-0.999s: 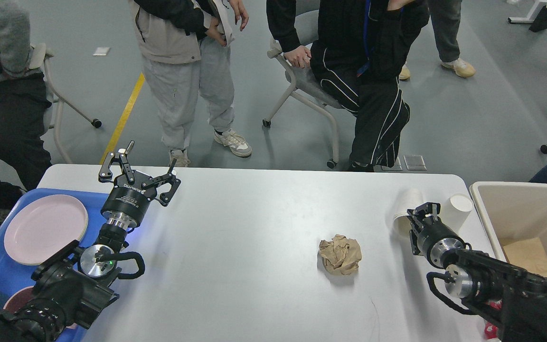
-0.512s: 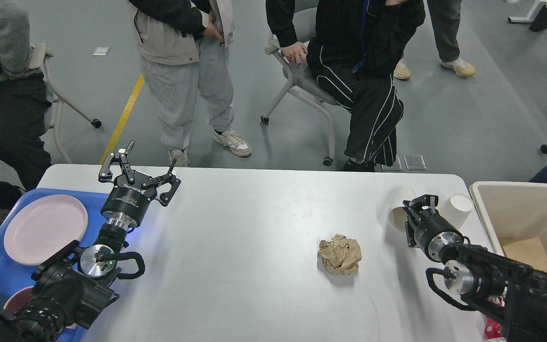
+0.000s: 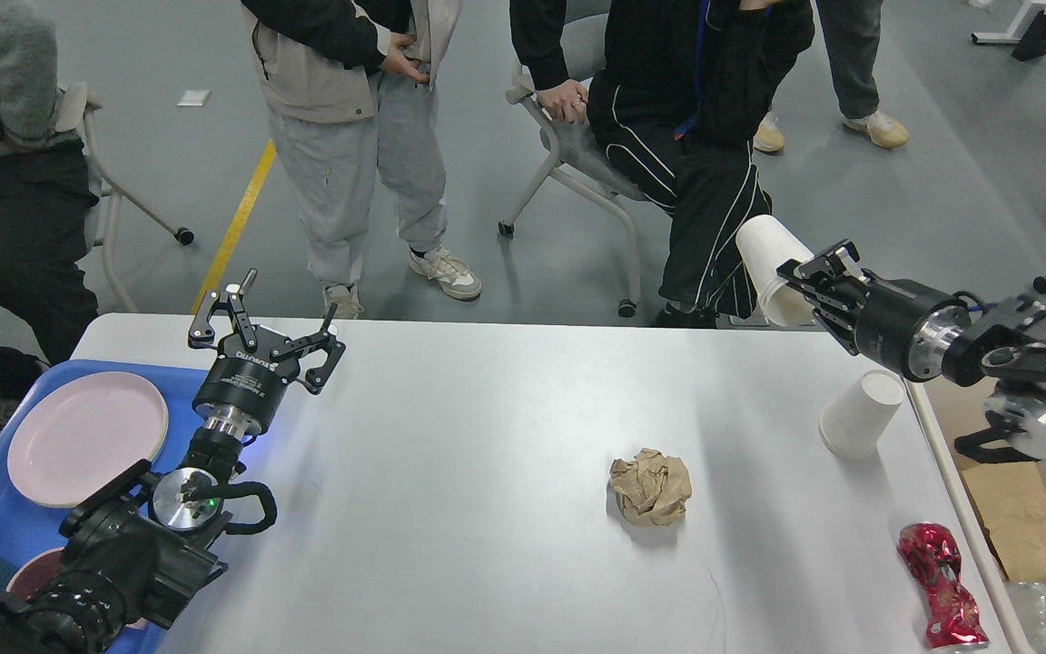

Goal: Tidy desktop
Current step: 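Lift the paper cup and drop it into the white bin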

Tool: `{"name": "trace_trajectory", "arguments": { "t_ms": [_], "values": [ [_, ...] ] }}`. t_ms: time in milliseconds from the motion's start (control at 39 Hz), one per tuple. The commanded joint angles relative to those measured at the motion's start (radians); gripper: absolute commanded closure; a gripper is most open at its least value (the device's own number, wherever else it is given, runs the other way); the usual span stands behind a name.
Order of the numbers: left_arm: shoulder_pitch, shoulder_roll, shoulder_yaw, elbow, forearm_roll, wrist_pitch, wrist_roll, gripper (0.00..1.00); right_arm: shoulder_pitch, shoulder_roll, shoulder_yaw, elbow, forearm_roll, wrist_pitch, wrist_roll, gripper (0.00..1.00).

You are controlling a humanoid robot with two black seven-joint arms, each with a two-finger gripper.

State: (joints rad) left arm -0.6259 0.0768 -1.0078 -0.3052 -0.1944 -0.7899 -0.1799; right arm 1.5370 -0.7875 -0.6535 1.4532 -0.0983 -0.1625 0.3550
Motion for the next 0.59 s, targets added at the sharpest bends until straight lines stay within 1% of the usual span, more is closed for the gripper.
{"name": "trace_trajectory", "arguments": {
  "t_ms": [0, 102, 231, 307, 410, 461, 564],
  "values": [
    [0.000, 0.000, 0.000, 0.000, 0.000, 0.000, 0.000, 0.01, 0.316, 0.131, -0.368, 0.052, -0.155, 0.104, 0.019, 1.00],
    [0.000, 0.000, 0.000, 0.000, 0.000, 0.000, 0.000, 0.01, 0.428, 0.240, -0.510, 0.062, -0.225, 0.168, 0.027, 1.00],
    [0.000, 0.000, 0.000, 0.000, 0.001, 0.000, 0.000, 0.01, 0.511, 0.344, -0.619, 0.076, -0.268, 0.270, 0.035, 1.00],
    [0.000, 0.000, 0.000, 0.000, 0.001, 0.000, -0.001, 0.01, 0.567, 0.398, -0.670, 0.081, -0.291, 0.369, 0.035, 1.00],
    [0.000, 0.000, 0.000, 0.000, 0.000, 0.000, 0.000, 0.01, 0.589, 0.416, -0.699, 0.076, -0.317, 0.449, 0.035, 1.00],
    [0.000, 0.000, 0.000, 0.000, 0.001, 0.000, 0.000, 0.01, 0.592, 0.413, -0.706, 0.067, -0.322, 0.463, 0.035, 1.00],
    [0.000, 0.000, 0.000, 0.000, 0.000, 0.000, 0.000, 0.01, 0.578, 0.392, -0.817, -0.020, -0.325, 0.463, 0.035, 1.00]
  ]
}}
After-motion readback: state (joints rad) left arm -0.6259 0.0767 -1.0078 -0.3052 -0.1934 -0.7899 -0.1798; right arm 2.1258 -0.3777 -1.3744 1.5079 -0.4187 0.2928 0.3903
